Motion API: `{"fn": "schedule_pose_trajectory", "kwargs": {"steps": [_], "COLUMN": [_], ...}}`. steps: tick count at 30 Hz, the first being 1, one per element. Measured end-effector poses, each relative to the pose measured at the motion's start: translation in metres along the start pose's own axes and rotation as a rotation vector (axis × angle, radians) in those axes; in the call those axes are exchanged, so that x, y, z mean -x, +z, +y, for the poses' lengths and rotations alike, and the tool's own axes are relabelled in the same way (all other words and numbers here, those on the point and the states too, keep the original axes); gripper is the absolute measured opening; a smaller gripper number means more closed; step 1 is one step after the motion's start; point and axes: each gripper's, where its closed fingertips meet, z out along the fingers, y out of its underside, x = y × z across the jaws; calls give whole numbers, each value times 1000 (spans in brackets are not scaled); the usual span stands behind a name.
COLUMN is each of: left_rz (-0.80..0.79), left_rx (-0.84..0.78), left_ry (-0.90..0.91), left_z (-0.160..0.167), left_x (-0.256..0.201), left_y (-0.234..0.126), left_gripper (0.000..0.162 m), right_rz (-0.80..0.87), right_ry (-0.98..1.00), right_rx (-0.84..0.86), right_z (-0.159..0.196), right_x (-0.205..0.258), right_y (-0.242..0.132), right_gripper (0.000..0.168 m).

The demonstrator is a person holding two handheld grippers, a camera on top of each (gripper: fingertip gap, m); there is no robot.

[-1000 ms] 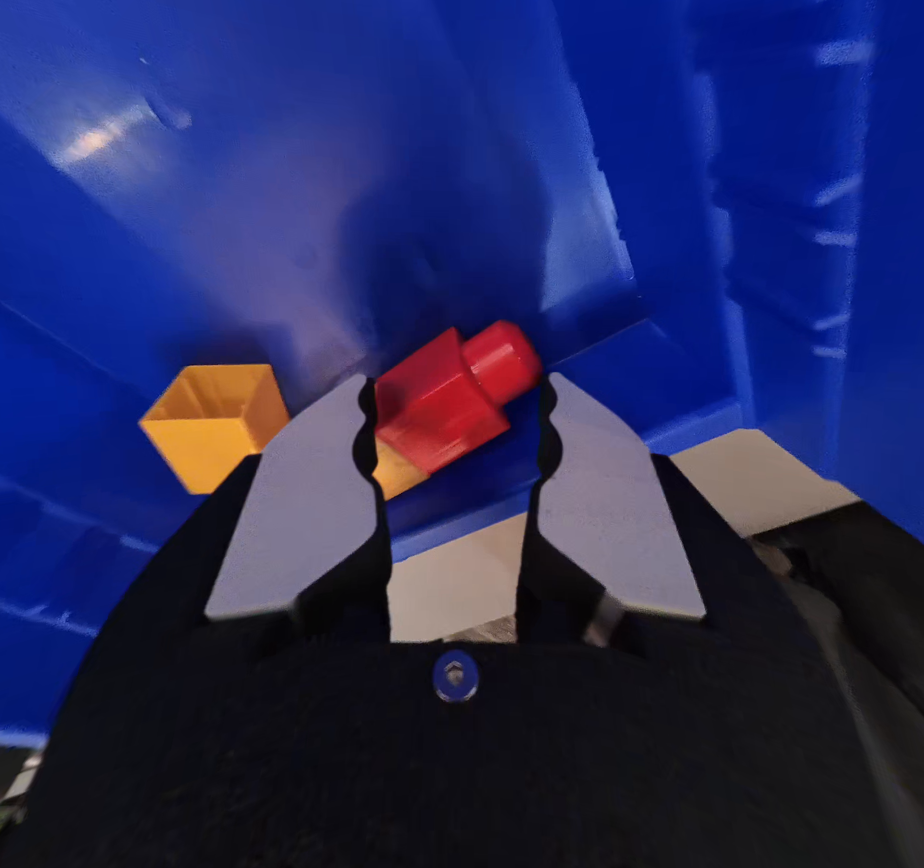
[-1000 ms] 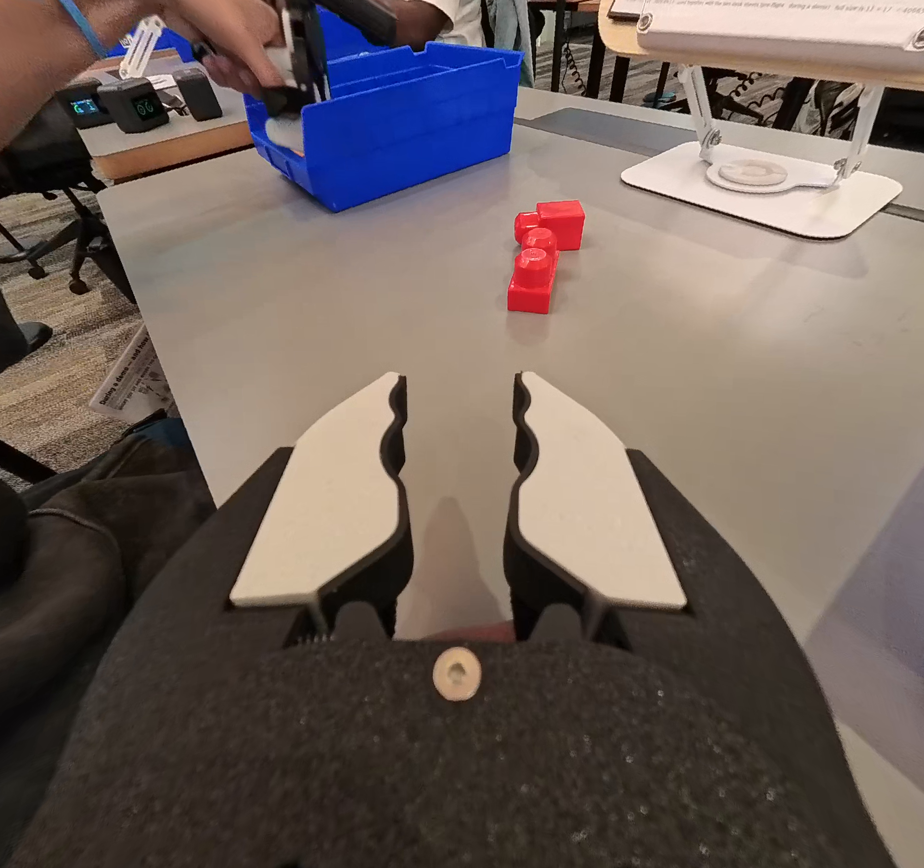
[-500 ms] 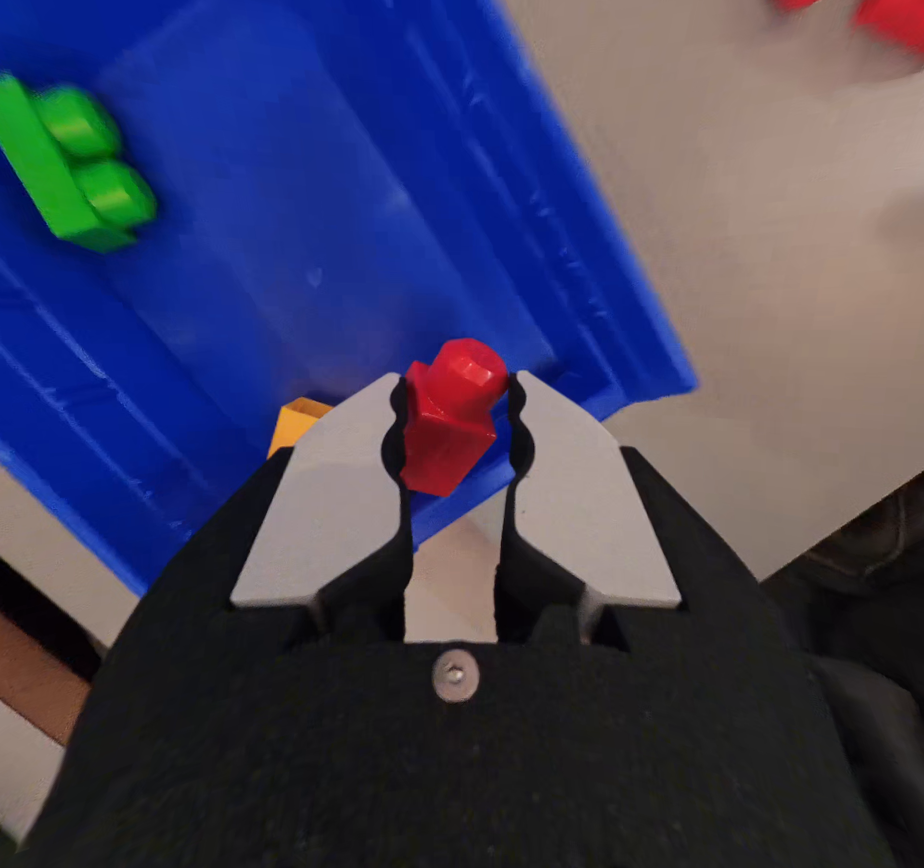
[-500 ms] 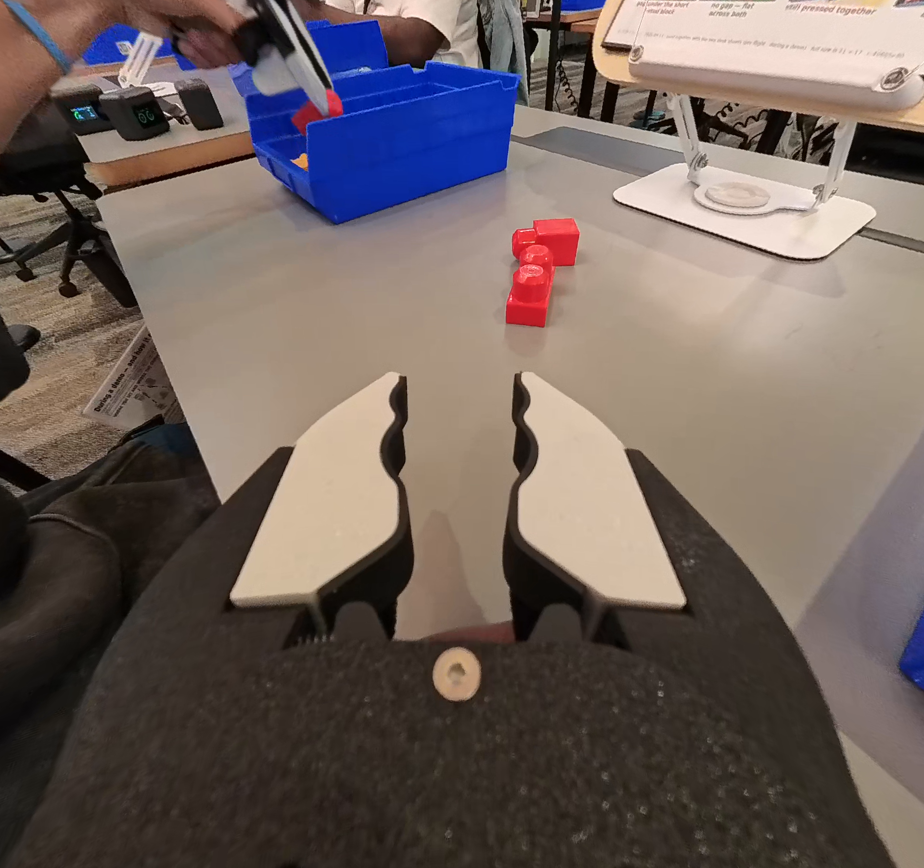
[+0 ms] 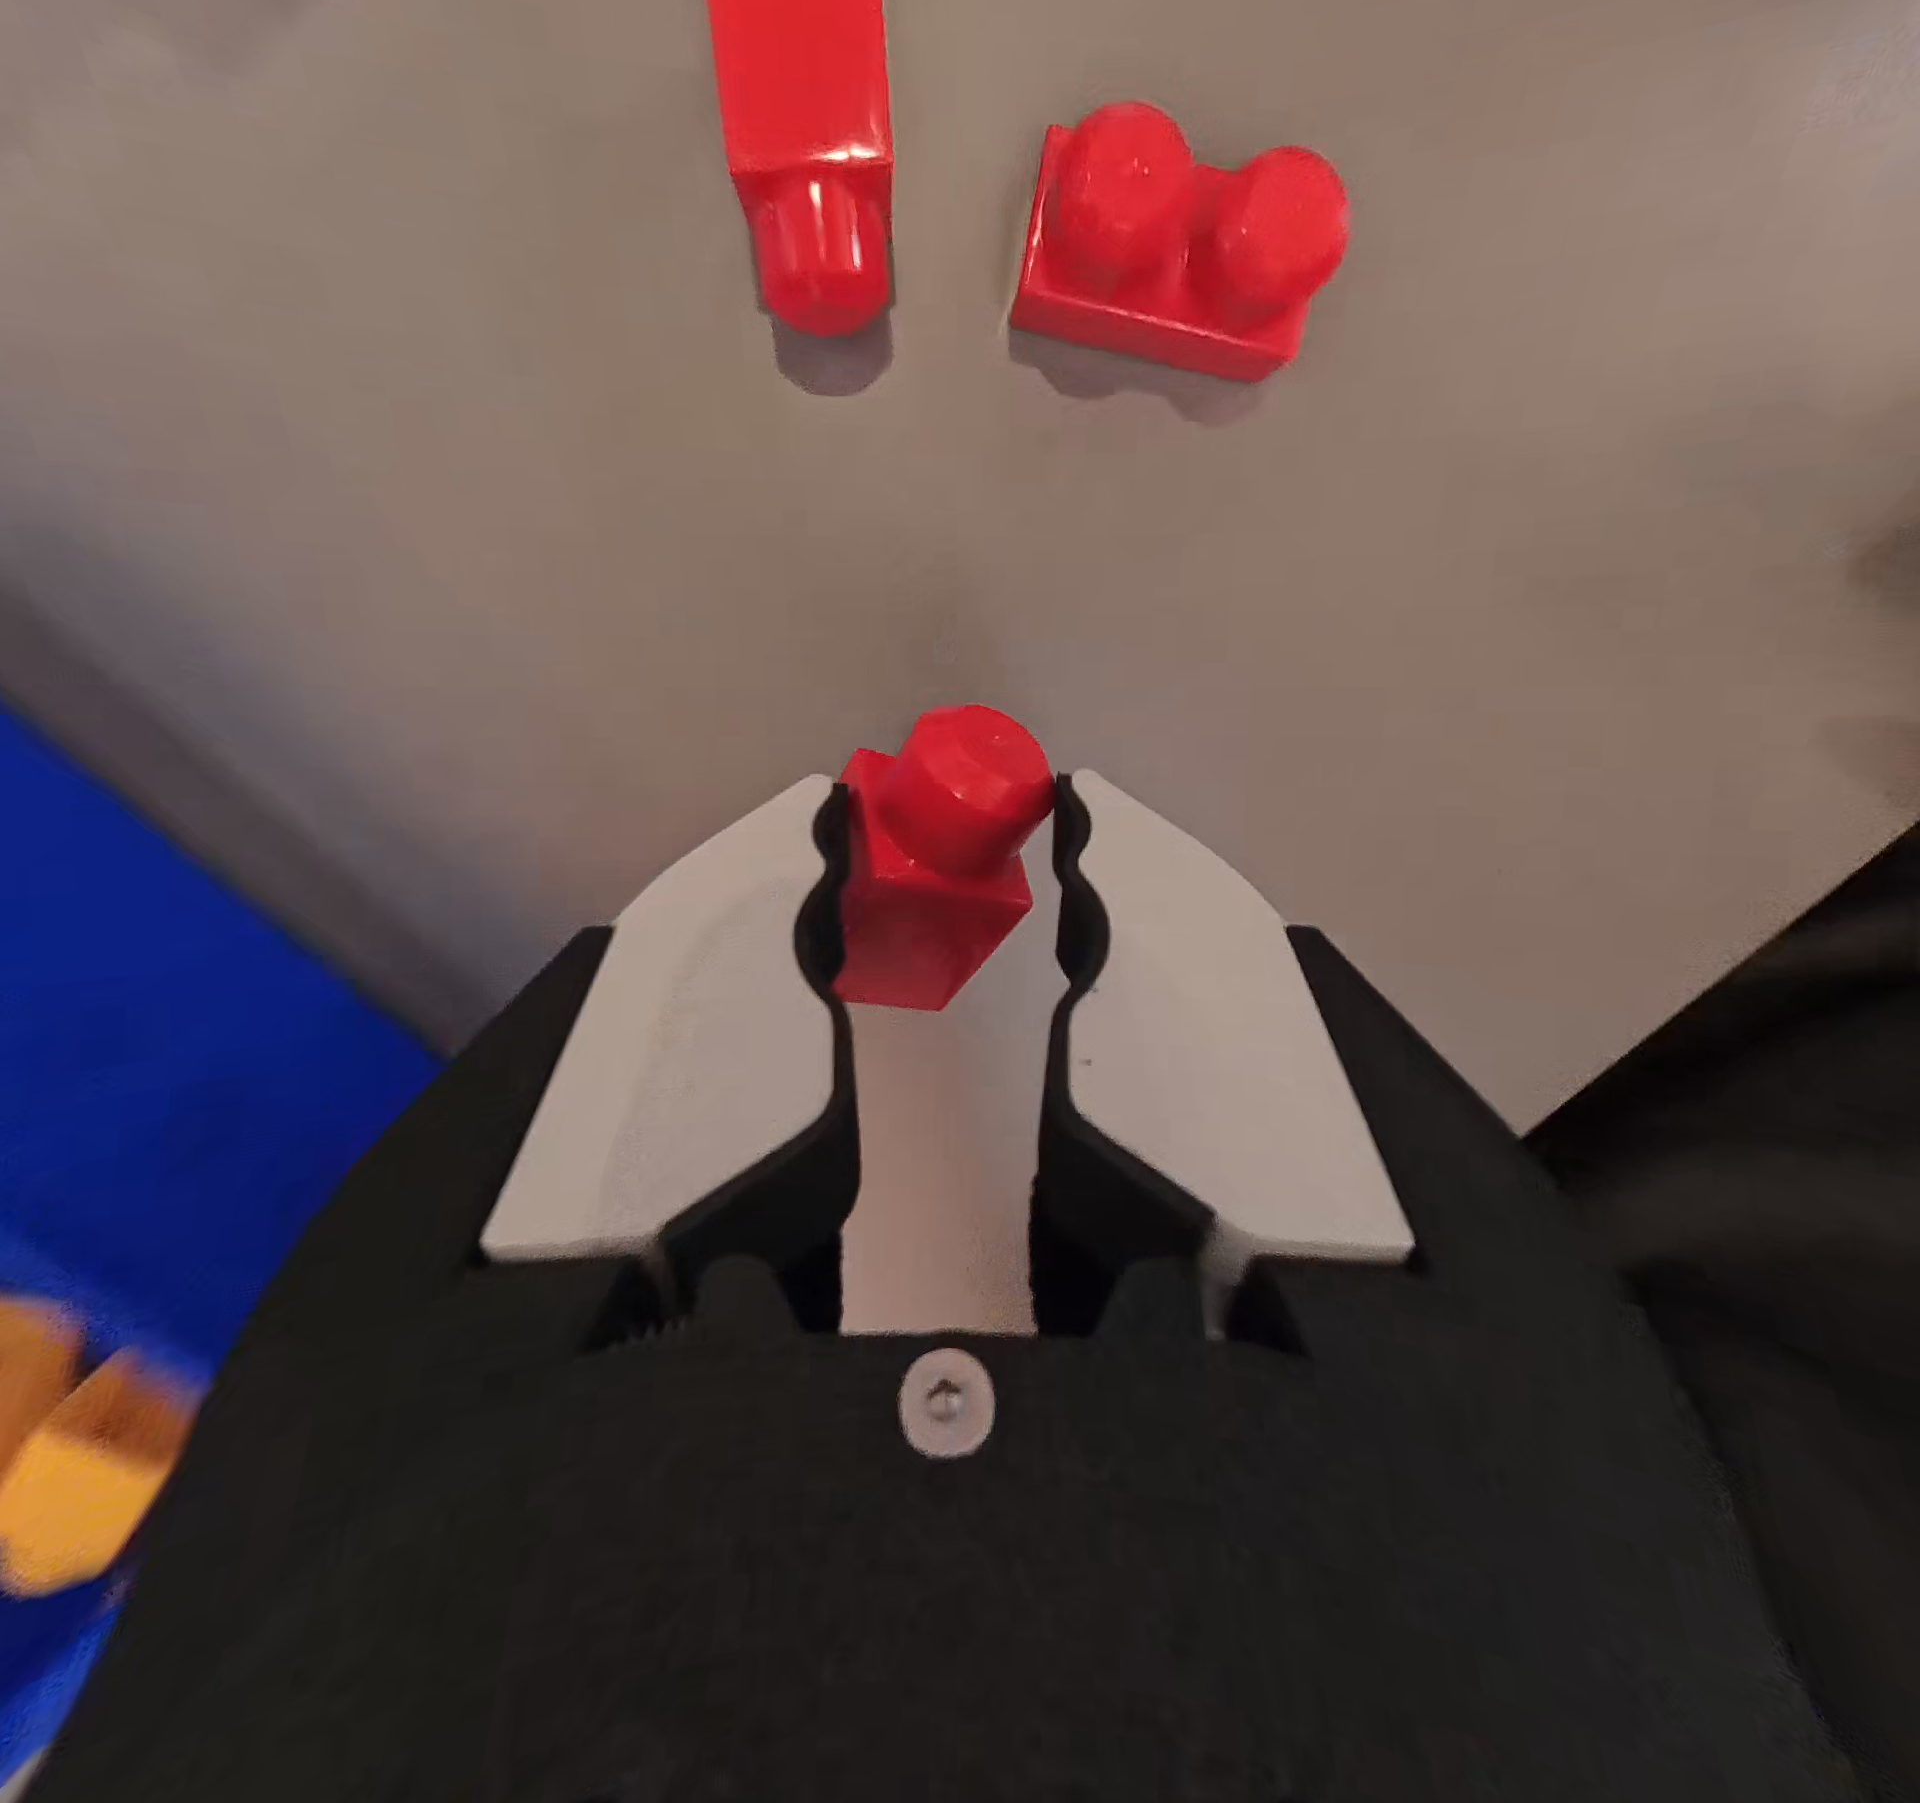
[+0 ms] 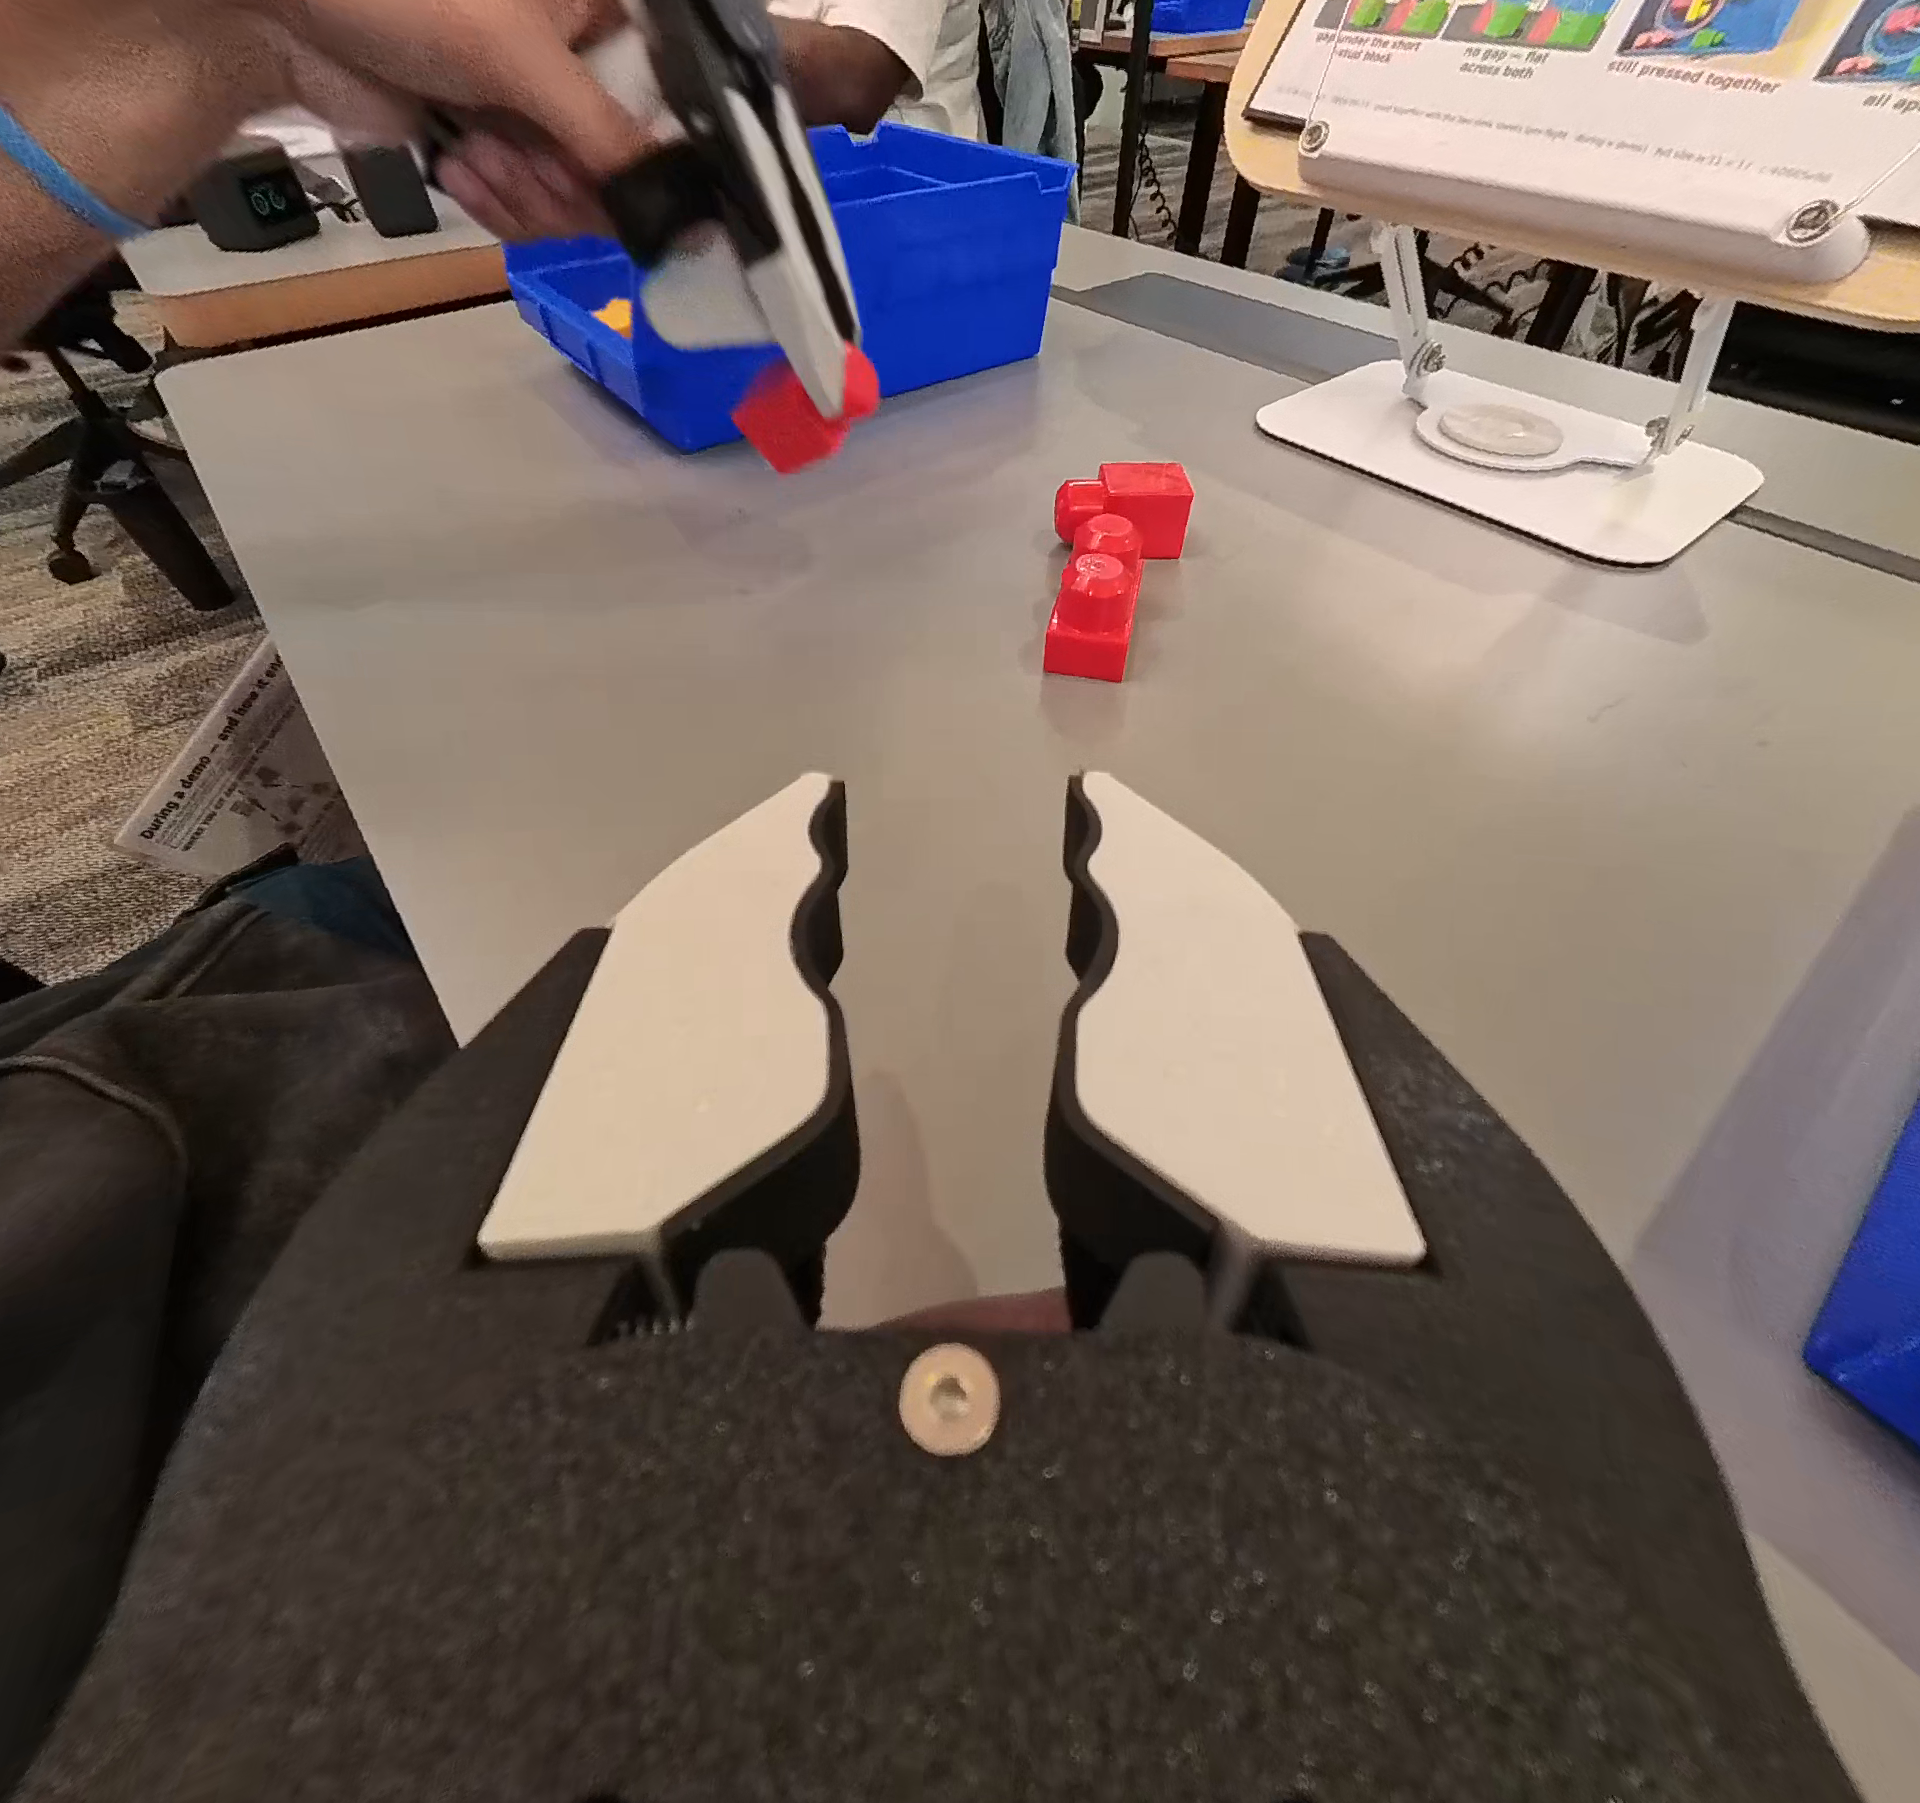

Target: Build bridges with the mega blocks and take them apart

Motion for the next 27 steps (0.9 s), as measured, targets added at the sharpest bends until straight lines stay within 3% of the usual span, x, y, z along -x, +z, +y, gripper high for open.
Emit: {"fn": "schedule_pose_trajectory", "kwargs": {"steps": [6,12,15,19,23,27], "left_rz": [52,62,77,91,43,36], "left_rx": [139,141,106,-23,-290,-445], "left_ry": [-76,-82,-71,-74,-27,-45], "left_z": [-18,-28,-32,-29,-5,45], "left_x": [3,0,-3,-9,-27,-58], "left_y": [63,78,76,51,14,15], "left_gripper": [35,29,35,62,64,64], "right_rz": [12,30,36,45,69,67], "right_ry": [1,-5,-10,-12,-23,-10], "right_rx": [9,12,14,18,17,24], "right_z": [4,5,6,8,9,13], "right_x": [-2,-3,-3,-4,-8,-10], "right_y": [-3,-9,-11,-13,-16,-14], "right_gripper": [40,40,40,40,40,40]}}
